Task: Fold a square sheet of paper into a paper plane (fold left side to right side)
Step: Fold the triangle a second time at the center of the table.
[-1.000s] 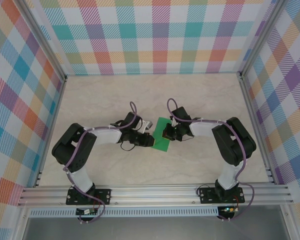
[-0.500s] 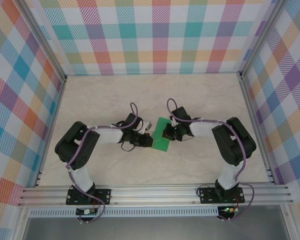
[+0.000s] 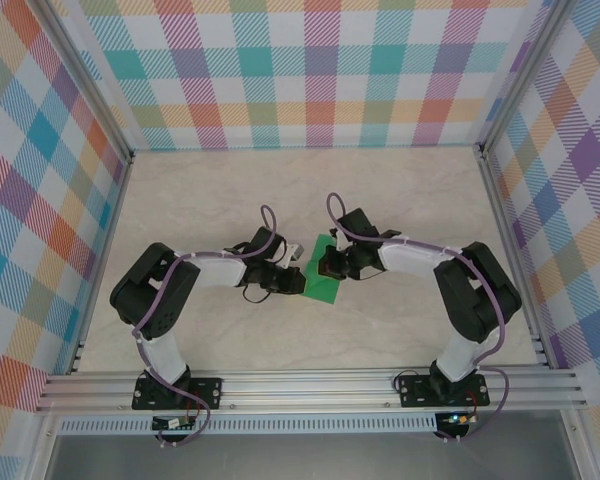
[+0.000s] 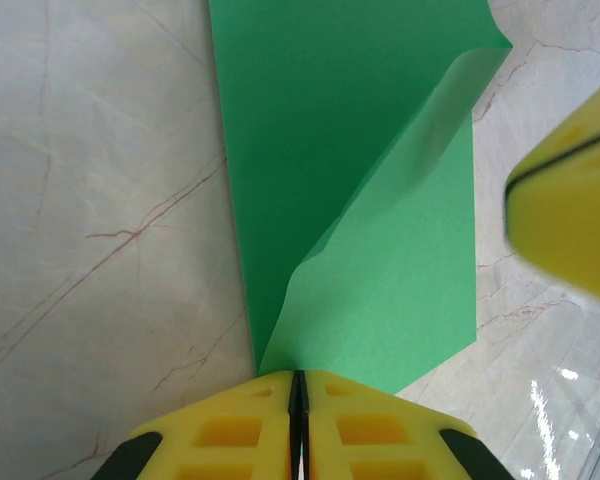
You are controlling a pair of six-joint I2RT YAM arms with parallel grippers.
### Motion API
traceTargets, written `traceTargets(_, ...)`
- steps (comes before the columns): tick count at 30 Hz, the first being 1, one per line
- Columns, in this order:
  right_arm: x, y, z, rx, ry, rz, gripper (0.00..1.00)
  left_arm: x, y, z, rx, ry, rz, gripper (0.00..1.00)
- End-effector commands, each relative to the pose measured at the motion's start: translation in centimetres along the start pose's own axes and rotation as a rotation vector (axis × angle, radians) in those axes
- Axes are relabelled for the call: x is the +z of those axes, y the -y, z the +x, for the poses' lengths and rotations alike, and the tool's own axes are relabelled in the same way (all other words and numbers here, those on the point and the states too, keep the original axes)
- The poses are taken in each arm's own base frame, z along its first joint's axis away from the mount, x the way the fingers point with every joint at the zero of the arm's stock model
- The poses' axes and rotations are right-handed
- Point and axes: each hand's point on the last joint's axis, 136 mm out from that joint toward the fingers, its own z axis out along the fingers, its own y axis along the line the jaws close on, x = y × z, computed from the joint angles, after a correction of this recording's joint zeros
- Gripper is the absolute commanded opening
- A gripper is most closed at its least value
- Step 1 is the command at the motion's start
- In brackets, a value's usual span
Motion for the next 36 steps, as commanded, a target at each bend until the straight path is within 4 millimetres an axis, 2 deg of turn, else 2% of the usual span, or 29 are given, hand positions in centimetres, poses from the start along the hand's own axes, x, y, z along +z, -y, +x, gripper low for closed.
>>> traceTargets(1, 1.2, -0.9, 0.7, -0.010, -0.051, -0.016, 0.00, 0.8, -2.7, 2.2, -0.011, -0.061, -0.118, 0.11)
traceTargets(8, 2.4, -1.5, 0.4, -0.019, -0.062, -0.014, 0.00, 0.8, -2.7, 2.4, -0.002, -0.065, -0.135, 0.10)
traceTargets(17, 3.5, 0.4, 1.3, 0.016, -0.105, 0.052, 0.00, 0.9, -2.7, 2.4, 0.003, -0.066, -0.146, 0.10)
traceTargets(26, 3.5, 2.7, 2.2, 0.033, -0.131, 0.150, 0.00, 0.8, -3.0, 2.5, 0.002, -0.069, -0.159, 0.10)
traceTargets(36, 2.4, 4.3, 1.5, 0.036, -0.112, 0.202, 0.00, 0.9, -3.3, 2.8, 0.001, -0.076, -0.171, 0.09)
